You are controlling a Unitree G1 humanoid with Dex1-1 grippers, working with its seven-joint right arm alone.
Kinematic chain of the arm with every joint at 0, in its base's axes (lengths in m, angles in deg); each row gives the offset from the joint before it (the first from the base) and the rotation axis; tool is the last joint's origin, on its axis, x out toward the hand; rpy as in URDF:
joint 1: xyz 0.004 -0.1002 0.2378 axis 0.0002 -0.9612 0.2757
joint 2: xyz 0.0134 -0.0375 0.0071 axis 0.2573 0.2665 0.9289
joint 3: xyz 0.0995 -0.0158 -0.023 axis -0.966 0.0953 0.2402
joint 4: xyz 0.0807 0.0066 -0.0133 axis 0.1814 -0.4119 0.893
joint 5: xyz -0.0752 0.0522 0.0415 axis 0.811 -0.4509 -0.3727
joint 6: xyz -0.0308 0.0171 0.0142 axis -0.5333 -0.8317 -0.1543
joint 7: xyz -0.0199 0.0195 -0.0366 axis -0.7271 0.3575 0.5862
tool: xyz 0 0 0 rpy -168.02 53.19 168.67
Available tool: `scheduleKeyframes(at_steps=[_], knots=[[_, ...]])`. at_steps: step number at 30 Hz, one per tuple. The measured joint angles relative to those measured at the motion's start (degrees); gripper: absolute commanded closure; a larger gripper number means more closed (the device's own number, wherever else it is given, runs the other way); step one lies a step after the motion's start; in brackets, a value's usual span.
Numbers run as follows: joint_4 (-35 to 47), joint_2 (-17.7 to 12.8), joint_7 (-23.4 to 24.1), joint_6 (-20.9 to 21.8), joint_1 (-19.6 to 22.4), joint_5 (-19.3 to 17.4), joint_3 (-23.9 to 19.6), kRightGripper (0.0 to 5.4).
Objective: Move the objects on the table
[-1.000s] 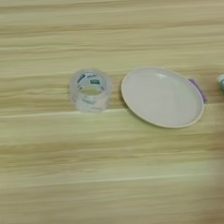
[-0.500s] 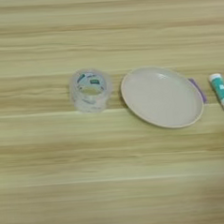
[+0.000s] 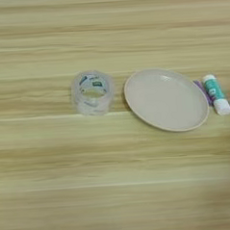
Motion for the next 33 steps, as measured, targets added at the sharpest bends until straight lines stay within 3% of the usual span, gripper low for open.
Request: scheduleKeyframes(at_steps=[20, 33], knots=[[-0.7, 4.1, -3.4, 1.4, 3.8, -1.2, 4.3, 2.02], [-2.9, 4.0, -3.4, 1.7, 4.8, -2.0, 4.9, 2.02]])
